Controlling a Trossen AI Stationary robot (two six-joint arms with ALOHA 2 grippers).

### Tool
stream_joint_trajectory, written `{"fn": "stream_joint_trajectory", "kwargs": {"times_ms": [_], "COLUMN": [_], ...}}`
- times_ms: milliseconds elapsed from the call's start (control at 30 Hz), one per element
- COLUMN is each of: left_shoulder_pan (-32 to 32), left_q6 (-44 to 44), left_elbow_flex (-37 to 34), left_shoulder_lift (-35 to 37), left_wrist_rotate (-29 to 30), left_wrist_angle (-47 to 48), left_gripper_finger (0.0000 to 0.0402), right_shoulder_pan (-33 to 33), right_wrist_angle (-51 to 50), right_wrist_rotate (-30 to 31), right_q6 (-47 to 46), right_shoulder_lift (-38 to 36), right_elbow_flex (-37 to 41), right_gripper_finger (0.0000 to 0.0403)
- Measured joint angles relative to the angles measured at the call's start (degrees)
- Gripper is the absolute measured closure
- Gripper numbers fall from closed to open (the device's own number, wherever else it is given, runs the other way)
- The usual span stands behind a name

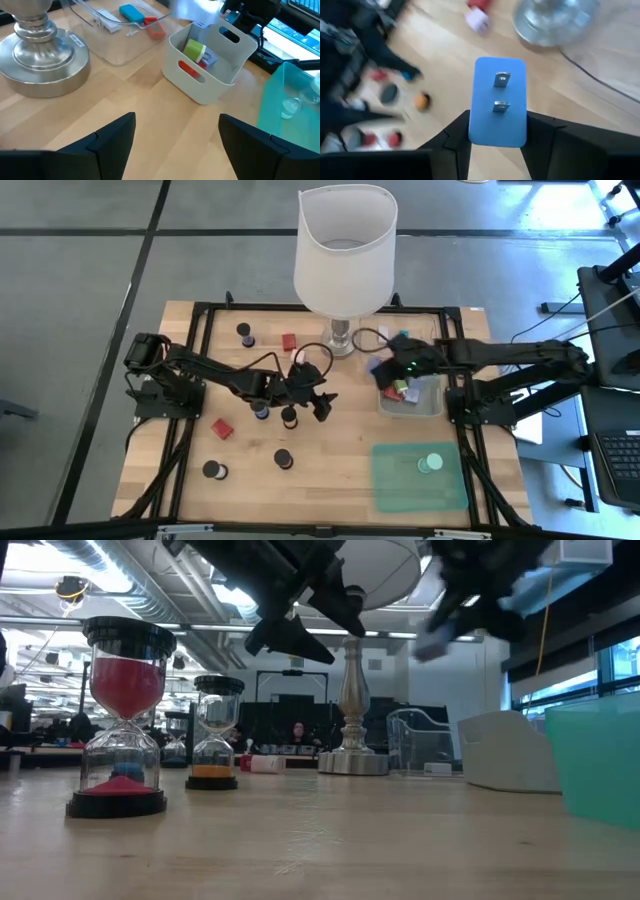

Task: Pick & Place Office items
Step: Put the purple charger adapter into the gray bin

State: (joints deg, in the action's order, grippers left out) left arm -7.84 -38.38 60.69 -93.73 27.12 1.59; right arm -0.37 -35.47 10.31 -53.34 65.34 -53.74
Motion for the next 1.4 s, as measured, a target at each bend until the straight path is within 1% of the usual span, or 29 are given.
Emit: {"fn": "stream_joint_trajectory", "kwargs": {"times_ms": [67, 267, 400, 533, 667, 833, 1000, 1167, 1400], "left_shoulder_pan": [0.13, 0.18, 0.71, 1.35, 1.34, 1.34, 1.32, 1.32, 1.32], "left_q6": [0.8, 3.16, 3.14, 2.96, 2.27, 2.12, 1.68, -0.03, -1.46], "left_elbow_flex": [0.0, 0.0, 0.0, 0.0, 0.0, -0.02, -0.02, -0.02, -0.02], "left_shoulder_lift": [0.0, 0.0, 0.0, 0.0, 0.0, 0.0, 0.0, 0.0, 0.0], "left_wrist_rotate": [0.16, 0.34, 1.42, 1.68, 1.71, 1.7, 1.22, 1.17, 1.13], "left_wrist_angle": [0.19, 0.5, 1.5, 1.74, 2.03, 2.66, 2.97, 3.07, 3.01], "left_gripper_finger": [0.0121, 0.0121, 0.0121, 0.0121, 0.0121, 0.0121, 0.0121, 0.0121, 0.0121], "right_shoulder_pan": [1.13, 5.67, 8.54, 11.53, 13.66, 15.18, 16.65, 17.43, 17.4], "right_wrist_angle": [-5.82, -23.08, -29.61, -32.34, -33.27, -33.15, -27.04, -21.76, -20.83], "right_wrist_rotate": [-0.23, -0.64, -0.66, -0.66, -0.66, -0.7, -2.49, -2.62, -1.89], "right_q6": [-0.39, -7.41, -11.21, -13.7, -14.12, -16.76, -16.16, -13.47, -12.17], "right_shoulder_lift": [-2.66, -8.17, -8.42, -7.19, -5.56, -4.5, -4.41, -4.41, -4.41], "right_elbow_flex": [0.0, 0.0, 0.0, 0.0, 0.19, 4.12, 8.93, 11.87, 14.4], "right_gripper_finger": [0.0275, 0.0273, 0.0273, 0.0272, 0.0272, 0.0272, 0.0272, 0.0271, 0.0271]}}
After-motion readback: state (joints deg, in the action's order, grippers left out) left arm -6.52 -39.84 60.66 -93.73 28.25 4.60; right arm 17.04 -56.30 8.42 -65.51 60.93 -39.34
